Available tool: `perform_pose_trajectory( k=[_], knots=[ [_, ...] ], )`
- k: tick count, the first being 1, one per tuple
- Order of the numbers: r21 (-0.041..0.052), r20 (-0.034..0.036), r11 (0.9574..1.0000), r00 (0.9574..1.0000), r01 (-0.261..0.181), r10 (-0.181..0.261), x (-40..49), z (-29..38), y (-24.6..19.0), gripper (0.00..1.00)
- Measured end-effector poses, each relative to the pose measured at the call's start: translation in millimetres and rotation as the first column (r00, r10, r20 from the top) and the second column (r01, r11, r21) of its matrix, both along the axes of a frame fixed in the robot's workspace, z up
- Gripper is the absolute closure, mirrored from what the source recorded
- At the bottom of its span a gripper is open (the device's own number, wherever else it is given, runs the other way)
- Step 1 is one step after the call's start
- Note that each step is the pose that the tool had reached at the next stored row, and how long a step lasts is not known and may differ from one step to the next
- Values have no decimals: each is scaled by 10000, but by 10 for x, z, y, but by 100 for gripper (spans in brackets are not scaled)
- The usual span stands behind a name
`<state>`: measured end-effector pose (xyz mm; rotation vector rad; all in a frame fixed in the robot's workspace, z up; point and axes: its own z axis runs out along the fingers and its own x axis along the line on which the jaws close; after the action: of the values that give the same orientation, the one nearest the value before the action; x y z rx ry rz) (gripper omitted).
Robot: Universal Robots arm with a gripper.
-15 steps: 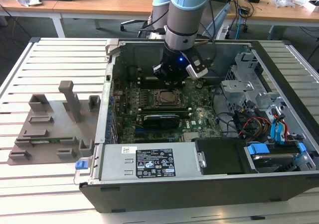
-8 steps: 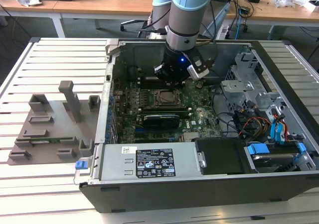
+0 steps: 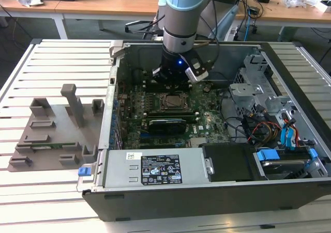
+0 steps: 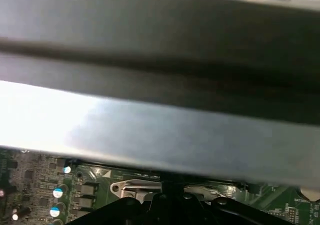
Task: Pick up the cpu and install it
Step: 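Install the first cpu locking lever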
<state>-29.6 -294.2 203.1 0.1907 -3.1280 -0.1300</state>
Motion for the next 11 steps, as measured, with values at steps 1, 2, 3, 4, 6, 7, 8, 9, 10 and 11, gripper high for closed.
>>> perform_pose_trajectory(
  k=[1, 2, 3, 4, 6, 7, 8, 9, 10, 11],
  knots=[
    [0, 13, 10000, 10000, -1, 1, -25, 0, 1, 89],
    [-1, 25, 10000, 10000, -2, 2, -50, 0, 1, 89],
    [-1, 53, 10000, 10000, 0, 0, -92, 1, 2, 89],
    [-4, 106, 10000, 9999, -1, 1, -115, 18, 6, 89],
    [-8, 132, 10000, 9999, -1, 1, -118, 84, 9, 89],
    [-10, 135, 10000, 9999, -1, 2, -119, 126, 11, 89],
    [-12, 138, 10000, 9999, -1, 1, -119, 149, 13, 89],
    [-14, 138, 10000, 9999, -1, 1, -121, 160, 15, 89],
    [-14, 140, 10000, 9999, -1, 1, -124, 161, 18, 89],
    [-15, 140, 10000, 9999, -1, 1, -135, 161, 23, 89]
  ],
)
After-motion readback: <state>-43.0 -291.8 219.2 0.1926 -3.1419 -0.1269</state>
